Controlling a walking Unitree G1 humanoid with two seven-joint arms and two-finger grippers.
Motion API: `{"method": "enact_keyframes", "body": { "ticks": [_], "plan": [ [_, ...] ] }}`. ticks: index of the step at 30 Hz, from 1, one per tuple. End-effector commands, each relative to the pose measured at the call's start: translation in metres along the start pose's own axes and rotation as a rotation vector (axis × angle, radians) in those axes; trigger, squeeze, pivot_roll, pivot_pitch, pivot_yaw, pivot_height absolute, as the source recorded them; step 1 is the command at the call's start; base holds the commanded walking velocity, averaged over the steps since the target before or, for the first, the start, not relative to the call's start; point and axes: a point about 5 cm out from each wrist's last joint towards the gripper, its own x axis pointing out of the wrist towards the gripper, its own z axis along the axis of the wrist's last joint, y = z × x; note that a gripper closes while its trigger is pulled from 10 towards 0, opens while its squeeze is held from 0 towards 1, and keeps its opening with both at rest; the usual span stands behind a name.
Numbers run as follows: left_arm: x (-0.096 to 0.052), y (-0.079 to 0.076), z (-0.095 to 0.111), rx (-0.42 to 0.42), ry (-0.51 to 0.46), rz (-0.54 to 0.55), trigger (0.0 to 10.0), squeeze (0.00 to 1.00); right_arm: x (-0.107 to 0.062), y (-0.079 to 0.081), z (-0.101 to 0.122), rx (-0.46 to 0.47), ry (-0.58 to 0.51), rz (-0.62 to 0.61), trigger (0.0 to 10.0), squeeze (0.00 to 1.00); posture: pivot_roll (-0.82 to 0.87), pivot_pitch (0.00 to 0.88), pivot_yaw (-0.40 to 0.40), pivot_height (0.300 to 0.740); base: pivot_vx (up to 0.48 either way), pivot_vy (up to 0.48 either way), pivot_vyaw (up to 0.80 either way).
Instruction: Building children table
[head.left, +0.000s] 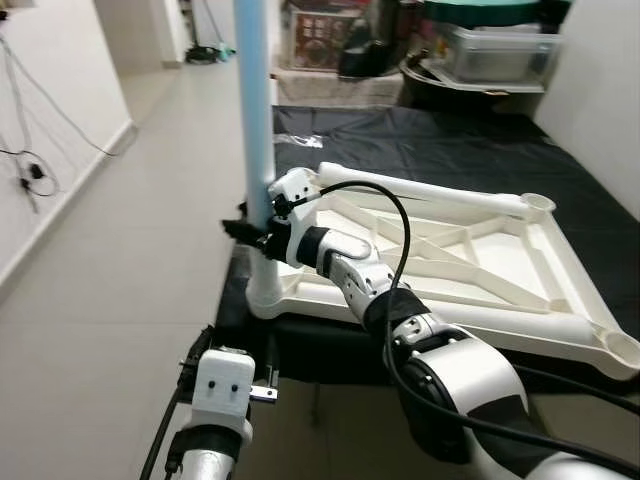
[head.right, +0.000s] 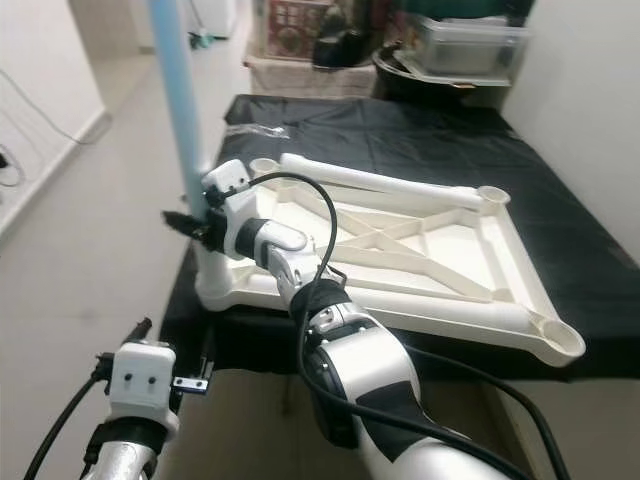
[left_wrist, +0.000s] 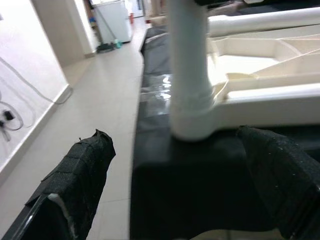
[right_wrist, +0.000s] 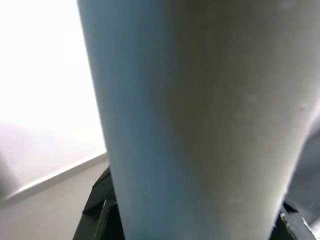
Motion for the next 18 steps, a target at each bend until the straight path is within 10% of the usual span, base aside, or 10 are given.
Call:
{"method": "enact_keyframes", "body": {
  "ticks": [1,6,14,15,18],
  "plan": [
    [-0.001,-0.002,0.000,-0.015,0.011,0.006,10.0,0.00,-0.004,-0.019,0.003,0.039,-0.002,-0.226,0.0,0.00,0.14,0.062,-0.063,0.740,0.000,0.000,0.00],
    [0.000,-0.001,0.000,-0.013,0.011,0.006,10.0,0.00,-0.012,-0.033,-0.004,0.126,-0.014,-0.570,0.0,0.00,0.15,0.062,-0.066,0.740,0.000,0.000,0.00],
    [0.001,0.000,0.000,-0.008,0.008,0.006,10.0,0.00,-0.014,-0.018,-0.020,0.264,-0.027,-0.755,0.0,0.00,0.15,0.059,-0.067,0.740,0.000,0.000,0.00],
    [0.001,0.000,0.000,-0.008,0.009,0.006,10.0,0.00,-0.011,-0.013,-0.021,0.288,-0.039,-0.704,2.7,0.00,0.15,0.059,-0.067,0.740,0.000,0.000,0.00],
    [0.001,0.000,0.000,-0.009,0.010,0.006,10.0,0.00,-0.010,-0.010,-0.020,0.296,-0.047,-0.676,2.7,0.00,0.14,0.058,-0.066,0.740,0.000,0.000,0.00]
  ]
}}
